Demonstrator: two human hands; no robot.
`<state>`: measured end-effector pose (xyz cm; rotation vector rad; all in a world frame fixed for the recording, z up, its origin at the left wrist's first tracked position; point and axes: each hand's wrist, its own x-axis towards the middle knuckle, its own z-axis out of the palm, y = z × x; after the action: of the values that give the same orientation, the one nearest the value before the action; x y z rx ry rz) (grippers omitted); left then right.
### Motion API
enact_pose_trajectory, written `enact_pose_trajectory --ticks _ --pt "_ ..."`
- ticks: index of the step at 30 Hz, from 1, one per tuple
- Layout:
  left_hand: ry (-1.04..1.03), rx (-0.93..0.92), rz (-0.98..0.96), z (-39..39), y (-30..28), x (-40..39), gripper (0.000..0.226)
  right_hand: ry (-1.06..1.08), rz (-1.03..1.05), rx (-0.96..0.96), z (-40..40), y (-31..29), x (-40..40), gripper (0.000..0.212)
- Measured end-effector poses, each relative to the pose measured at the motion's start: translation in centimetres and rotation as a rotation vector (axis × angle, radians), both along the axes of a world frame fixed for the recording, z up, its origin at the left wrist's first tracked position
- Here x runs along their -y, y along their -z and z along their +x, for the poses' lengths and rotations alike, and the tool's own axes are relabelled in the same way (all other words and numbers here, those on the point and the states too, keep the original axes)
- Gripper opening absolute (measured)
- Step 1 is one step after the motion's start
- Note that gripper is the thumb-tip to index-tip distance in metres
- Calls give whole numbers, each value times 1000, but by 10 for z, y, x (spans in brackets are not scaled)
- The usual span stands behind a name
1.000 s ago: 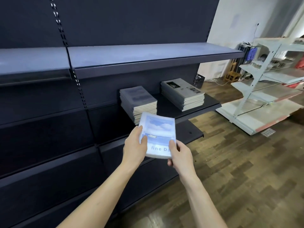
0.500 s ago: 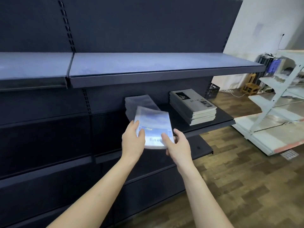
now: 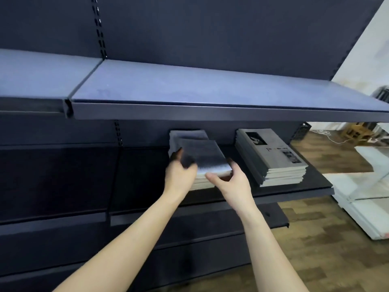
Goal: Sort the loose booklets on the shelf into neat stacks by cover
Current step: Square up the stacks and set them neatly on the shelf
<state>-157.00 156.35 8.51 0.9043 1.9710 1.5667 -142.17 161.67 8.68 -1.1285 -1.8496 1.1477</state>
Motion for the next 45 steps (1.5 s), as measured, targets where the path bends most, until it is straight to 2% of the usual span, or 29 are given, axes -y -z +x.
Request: enact_pose_trajectory --ticks 3,5,9,12,17,21,24,28,31,33,36,39,42,45 --pt "-21 -41 6 -3 -2 -18 44 -39 33 28 -5 1 -27 52" --pt "-28 -86 -42 -6 0 -31 47 -66 58 29 -10 4 -46 50" --pt "-39 -268 -225 -15 1 -52 52 -99 107 64 -20 16 -77 66" --pt "-45 -248 -336 -21 9 -68 55 -133 117 93 -27 29 -97 78" --pt "-46 -237 -260 -18 21 -75 57 -194 73 154 -35 46 -109 91" --pt "-70 -112 -153 -18 24 -73 60 -205 16 71 -39 55 -112 88" --pt "-87 -91 -133 -18 27 -65 58 -223 -5 53 -41 58 -114 88" --pt "-59 -97 -151 -16 41 -47 83 -246 -17 -22 -37 65 -108 91" --pt "-54 -104 -194 -12 52 -36 106 -239 -68 -149 -31 76 -101 114" --pt "-54 -87 -227 -13 65 -32 108 -279 -121 -161 -29 84 -97 128" --pt "-38 -96 -270 -12 87 -27 106 -308 -182 -90 -28 100 -92 134" --pt "-22 -127 -374 -14 105 -24 112 -264 -197 18 -26 122 -92 120" --pt "17 -212 -460 -24 125 -25 117 -218 -77 86 -30 138 -97 97" --pt "25 -281 -429 -32 141 -31 111 -198 -21 121 -33 142 -104 90"
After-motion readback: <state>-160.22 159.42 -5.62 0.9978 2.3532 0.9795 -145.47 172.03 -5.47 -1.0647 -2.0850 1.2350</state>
